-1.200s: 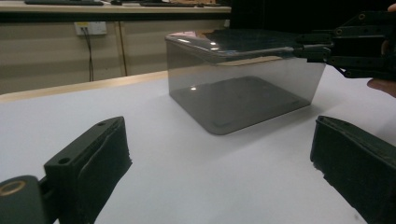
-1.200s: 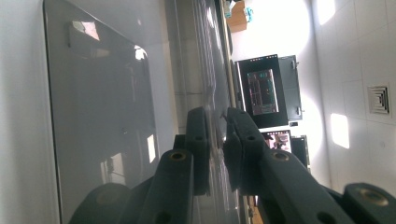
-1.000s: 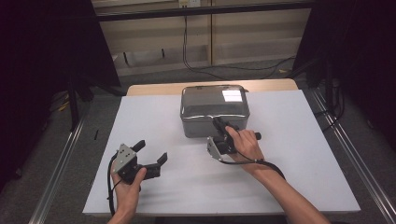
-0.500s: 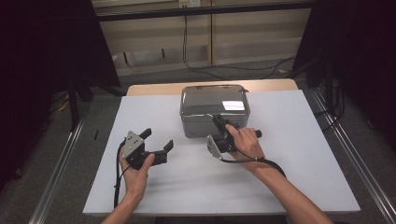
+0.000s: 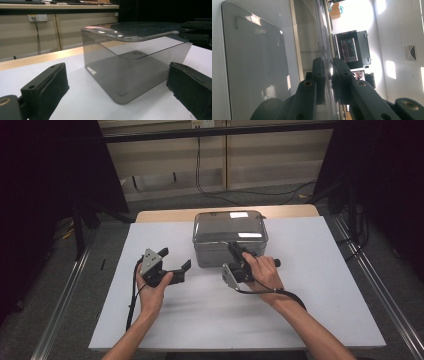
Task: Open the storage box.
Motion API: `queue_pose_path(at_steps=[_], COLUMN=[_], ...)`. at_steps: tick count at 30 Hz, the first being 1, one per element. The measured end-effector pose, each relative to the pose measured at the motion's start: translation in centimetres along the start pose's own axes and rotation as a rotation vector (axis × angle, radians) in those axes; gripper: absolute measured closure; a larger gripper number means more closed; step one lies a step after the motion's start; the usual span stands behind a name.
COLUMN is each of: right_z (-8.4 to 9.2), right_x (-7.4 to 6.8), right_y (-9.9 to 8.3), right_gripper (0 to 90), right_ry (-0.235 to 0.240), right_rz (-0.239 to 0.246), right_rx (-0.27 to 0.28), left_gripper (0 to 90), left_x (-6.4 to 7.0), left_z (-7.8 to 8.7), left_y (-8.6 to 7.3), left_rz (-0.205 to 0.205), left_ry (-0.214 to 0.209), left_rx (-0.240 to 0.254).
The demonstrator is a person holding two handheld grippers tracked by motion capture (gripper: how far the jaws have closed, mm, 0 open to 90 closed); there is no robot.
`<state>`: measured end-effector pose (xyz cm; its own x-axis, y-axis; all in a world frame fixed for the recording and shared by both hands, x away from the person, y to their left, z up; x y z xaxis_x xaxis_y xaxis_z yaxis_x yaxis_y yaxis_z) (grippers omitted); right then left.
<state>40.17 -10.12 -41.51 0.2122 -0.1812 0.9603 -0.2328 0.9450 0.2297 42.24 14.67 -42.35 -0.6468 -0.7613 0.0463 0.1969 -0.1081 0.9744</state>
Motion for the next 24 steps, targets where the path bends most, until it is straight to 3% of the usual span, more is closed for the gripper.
queue_pose_path(at_steps=[6, 9, 10, 19, 21, 22, 24], right_z=[0.0, -0.1, -0.1, -0.1, -0.1, -0.1, -0.1], right_x=[0.2, 0.4, 0.4, 0.9, 1.0, 1.1, 1.1], right_y=[-0.1, -0.1, -0.1, 0.1, 0.1, 0.1, 0.1], right_gripper=[81.0, 81.1, 81.1, 81.6, 81.7, 81.7, 81.8], right_ry=[-0.009, -0.016, -0.016, -0.017, -0.02, -0.019, -0.019], right_rz=[0.004, -0.002, -0.003, 0.011, 0.007, 0.001, 0.001], right_rx=[0.014, 0.014, 0.014, 0.011, 0.012, 0.014, 0.012], left_gripper=[3.1, 2.8, 2.6, 2.1, 2.2, 2.4, 2.4], left_x=[-0.2, -0.1, 0.0, -0.4, -0.3, -0.2, -0.2], left_z=[-1.0, -1.2, -1.5, -2.8, -3.2, -3.5, -3.8], left_y=[1.0, 1.3, 1.5, 1.8, 2.1, 2.2, 2.3], left_rz=[-0.036, -0.03, -0.053, -0.08, -0.074, -0.1, -0.102], left_ry=[-0.001, -0.014, -0.016, -0.012, -0.022, -0.023, -0.035], left_rx=[0.0, 0.011, 0.013, 0.009, 0.027, 0.035, 0.027])
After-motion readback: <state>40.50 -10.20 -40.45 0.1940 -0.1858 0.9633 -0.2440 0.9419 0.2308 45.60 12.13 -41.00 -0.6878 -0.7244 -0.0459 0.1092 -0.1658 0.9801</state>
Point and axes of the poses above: each handheld gripper's, and its own axes: z roughly backward along the jaws, y roughly out of its top, x roughly to its right, the point moved 3 cm from there along -z, roughly forward along the jaws
